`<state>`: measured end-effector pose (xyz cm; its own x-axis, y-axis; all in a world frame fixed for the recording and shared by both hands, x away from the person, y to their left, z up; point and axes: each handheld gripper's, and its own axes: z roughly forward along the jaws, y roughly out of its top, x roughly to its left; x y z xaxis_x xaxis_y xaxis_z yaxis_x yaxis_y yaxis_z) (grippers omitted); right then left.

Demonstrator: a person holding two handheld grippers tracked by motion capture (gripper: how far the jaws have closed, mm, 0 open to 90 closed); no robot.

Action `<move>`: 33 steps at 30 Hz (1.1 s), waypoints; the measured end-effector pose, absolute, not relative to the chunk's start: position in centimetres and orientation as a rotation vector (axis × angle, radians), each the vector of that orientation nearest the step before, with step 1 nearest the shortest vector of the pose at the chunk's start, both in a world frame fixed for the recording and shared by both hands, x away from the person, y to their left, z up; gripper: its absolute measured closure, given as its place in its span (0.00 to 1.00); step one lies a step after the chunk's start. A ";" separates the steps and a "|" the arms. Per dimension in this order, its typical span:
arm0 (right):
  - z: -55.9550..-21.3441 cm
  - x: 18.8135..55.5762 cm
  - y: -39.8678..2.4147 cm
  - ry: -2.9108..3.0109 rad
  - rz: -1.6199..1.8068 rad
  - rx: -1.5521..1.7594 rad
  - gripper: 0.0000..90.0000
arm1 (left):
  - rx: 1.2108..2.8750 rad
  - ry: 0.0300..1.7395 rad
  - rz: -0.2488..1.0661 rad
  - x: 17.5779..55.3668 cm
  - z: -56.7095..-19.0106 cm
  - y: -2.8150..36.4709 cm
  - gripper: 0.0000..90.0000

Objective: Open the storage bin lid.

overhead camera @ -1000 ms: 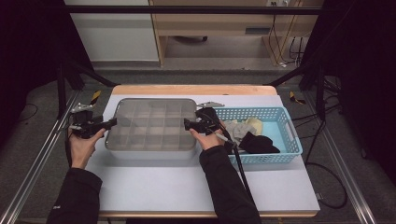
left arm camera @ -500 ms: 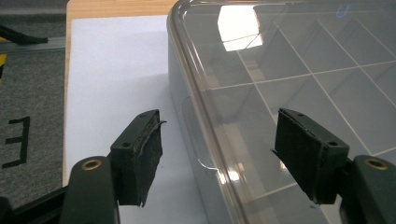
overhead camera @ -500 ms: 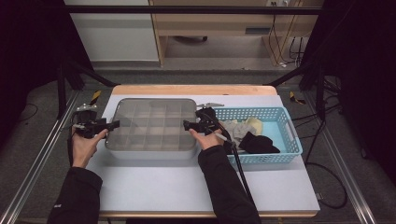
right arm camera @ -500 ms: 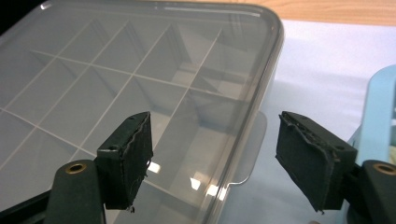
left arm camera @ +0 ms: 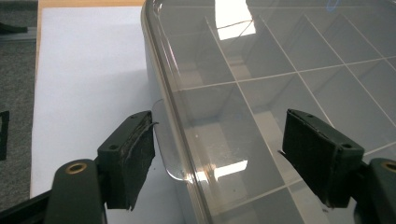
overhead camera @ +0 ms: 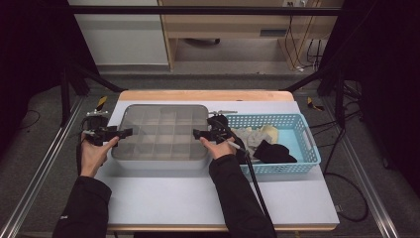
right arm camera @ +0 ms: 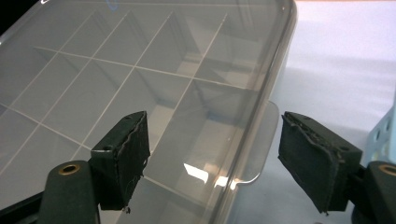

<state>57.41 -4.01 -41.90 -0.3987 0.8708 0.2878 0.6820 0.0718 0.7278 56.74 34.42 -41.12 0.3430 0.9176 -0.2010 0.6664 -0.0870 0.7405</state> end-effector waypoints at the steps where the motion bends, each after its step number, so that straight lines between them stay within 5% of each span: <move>1: -41.9 57.4 -4.0 2.124 1.236 1.577 0.27 | 1.826 1.398 0.402 56.8 -41.1 34.5 0.27; 13: -42.2 57.7 -4.0 2.143 1.285 1.626 0.28 | 1.816 1.419 0.382 56.6 -41.1 34.5 0.25; 33: -40.8 57.1 -4.7 2.104 1.357 1.642 0.41 | 1.716 1.418 0.383 55.3 -39.8 35.4 0.45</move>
<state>57.11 -4.69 -40.83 -0.3908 0.8333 0.3910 0.7002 -0.0066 0.7139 55.33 35.41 -39.77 0.3086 0.9108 -0.2742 0.6490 0.0090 0.7607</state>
